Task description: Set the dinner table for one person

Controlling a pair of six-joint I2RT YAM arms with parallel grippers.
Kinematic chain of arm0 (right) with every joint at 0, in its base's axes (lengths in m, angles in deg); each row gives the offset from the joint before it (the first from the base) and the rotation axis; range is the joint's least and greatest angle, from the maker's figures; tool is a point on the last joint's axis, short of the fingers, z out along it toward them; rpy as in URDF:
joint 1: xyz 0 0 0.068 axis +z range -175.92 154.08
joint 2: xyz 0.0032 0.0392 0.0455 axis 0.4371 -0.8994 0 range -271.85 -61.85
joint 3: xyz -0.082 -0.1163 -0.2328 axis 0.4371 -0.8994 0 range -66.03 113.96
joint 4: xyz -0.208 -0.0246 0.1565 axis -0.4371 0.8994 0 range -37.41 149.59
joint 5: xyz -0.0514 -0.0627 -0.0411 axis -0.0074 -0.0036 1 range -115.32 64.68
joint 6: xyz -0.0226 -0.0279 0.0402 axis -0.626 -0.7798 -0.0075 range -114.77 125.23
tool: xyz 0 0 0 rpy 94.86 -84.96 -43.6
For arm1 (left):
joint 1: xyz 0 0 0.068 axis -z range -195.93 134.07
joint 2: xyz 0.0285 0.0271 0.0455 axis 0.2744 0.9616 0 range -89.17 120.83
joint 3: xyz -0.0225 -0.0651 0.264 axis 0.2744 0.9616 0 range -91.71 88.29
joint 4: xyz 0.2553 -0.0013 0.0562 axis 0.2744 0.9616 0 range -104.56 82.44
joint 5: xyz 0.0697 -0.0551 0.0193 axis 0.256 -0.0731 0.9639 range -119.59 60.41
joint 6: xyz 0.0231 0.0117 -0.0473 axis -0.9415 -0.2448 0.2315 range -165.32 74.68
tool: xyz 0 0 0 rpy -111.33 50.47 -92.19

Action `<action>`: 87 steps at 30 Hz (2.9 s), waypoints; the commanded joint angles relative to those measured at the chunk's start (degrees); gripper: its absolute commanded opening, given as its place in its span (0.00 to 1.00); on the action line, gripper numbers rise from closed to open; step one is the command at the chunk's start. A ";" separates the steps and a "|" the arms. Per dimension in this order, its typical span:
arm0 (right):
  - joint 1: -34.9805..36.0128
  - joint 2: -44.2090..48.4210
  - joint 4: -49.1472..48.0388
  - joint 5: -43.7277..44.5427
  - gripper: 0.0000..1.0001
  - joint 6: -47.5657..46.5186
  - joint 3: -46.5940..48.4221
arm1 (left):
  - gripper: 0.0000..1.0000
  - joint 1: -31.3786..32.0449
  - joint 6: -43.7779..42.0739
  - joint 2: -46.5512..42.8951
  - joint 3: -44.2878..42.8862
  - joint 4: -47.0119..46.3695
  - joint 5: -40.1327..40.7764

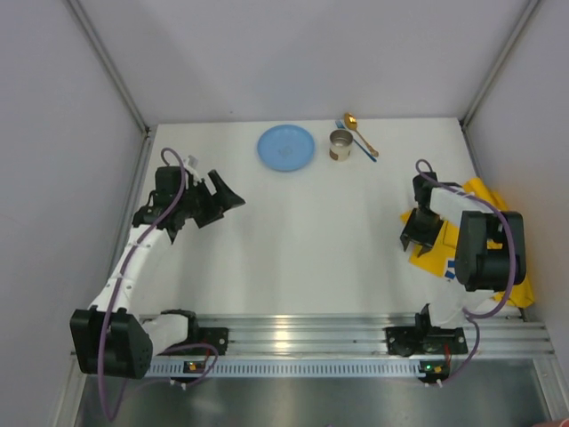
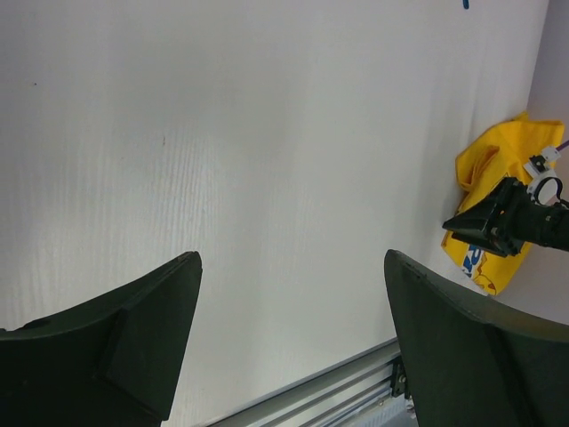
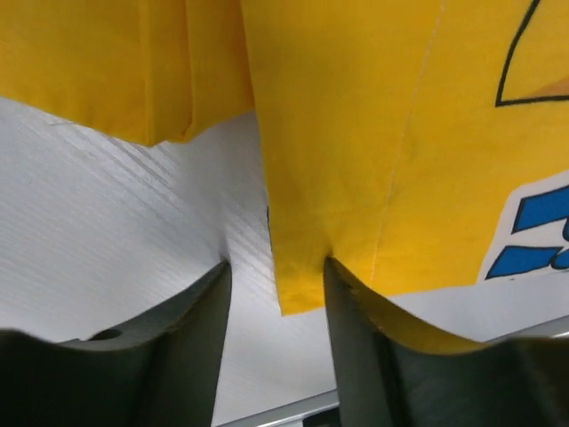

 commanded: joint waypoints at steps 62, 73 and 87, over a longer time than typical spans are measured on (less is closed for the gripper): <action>22.23 22.38 12.77 -13.41 1.00 -3.39 12.55 | 0.81 27.24 2.84 48.62 -26.61 -1.70 19.44; 20.73 19.04 12.15 -13.94 1.00 -4.97 14.66 | 0.81 17.14 3.63 32.97 -7.94 -4.79 25.59; 18.44 18.42 8.81 -15.34 1.00 -6.47 13.60 | 0.82 13.18 2.14 24.45 -15.05 5.57 32.62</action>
